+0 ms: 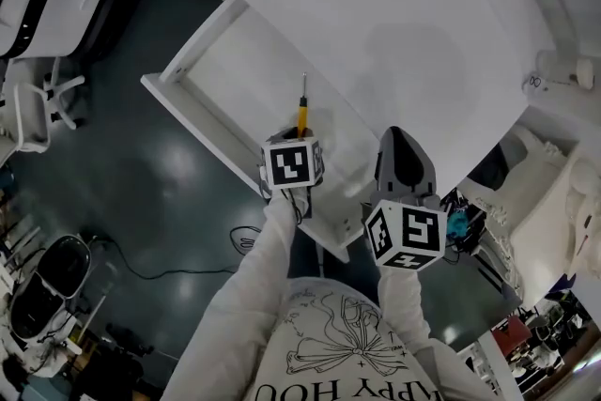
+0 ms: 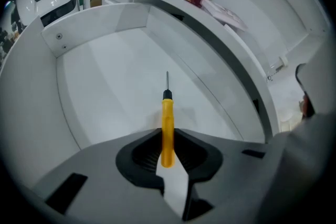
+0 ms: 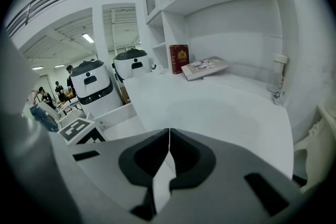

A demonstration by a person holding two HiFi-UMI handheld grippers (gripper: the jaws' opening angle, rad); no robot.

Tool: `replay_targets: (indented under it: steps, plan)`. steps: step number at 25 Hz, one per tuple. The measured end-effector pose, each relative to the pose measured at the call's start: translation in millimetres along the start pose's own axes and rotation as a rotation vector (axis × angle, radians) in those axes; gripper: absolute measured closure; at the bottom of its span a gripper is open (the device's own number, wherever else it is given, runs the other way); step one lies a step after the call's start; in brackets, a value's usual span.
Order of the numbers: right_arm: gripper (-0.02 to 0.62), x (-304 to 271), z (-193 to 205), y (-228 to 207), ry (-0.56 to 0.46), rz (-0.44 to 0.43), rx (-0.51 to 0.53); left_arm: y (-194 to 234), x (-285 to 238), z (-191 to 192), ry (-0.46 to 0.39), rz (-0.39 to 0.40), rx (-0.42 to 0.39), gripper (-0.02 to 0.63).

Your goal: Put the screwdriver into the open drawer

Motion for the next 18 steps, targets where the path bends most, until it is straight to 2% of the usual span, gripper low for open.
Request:
replay_targets:
  steps: [5, 14, 18]
  plan:
    - [0.591, -1.4, 0.4, 1.7, 0.004, -0.006, -0.001, -1.7, -10.1, 0.5, 0.021, -0.026, -0.024, 0.54]
    - [0.591, -1.2, -1.4, 2.3, -0.001, -0.015, -0.003, -0.7, -12.4, 1.6, 0.007, -0.026, 0.005, 0.532]
    - [0.591, 1.8, -4.0, 3.5, -0.014, -0.021, 0.001, -1.3, -6.6, 0.9, -0.016, 0.002, 0.032, 0.446]
Point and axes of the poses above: the fingertips, and each gripper's own axes: x backward along the fingers, y to its left, z out of its underside, the point moved 9 cm from there along x, backward along the fingers, and after that the axes turned 11 degrees about -z, right-handed, at the moved point
